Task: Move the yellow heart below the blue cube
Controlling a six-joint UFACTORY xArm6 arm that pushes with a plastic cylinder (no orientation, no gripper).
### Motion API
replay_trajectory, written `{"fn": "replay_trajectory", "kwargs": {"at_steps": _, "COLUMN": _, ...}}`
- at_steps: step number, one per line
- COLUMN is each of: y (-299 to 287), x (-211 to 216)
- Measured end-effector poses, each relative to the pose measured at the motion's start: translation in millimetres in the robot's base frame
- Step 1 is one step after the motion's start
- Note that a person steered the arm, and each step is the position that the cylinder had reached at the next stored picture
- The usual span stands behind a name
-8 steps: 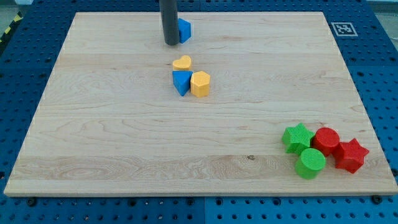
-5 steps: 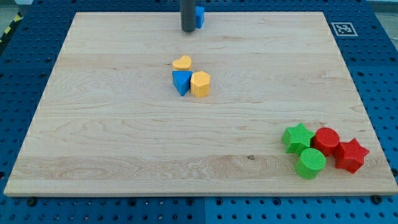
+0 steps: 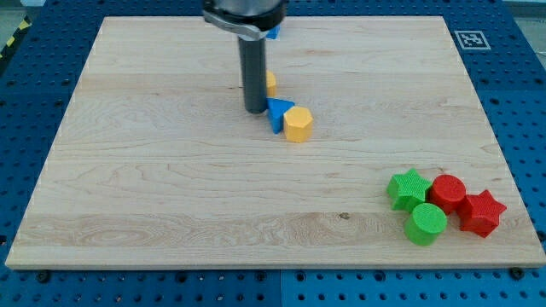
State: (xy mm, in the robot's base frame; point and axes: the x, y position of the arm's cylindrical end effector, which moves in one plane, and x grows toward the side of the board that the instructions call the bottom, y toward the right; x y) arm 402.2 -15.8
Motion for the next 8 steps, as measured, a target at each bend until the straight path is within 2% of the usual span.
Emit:
{"fn": "replay_trajectory", "kwargs": {"at_steps": 1, "y": 20.3, "x": 0.0}}
{"fn": "replay_trajectory", "kwargs": {"at_steps": 3, "y": -9.1, "x": 0.2}}
{"fn": "replay_trajectory", "kwargs": {"at_steps": 5, "y": 2.7, "x": -2.8}}
{"fn": "replay_trajectory", "kwargs": {"at_steps": 8, "y": 2.7, "x": -49.8}}
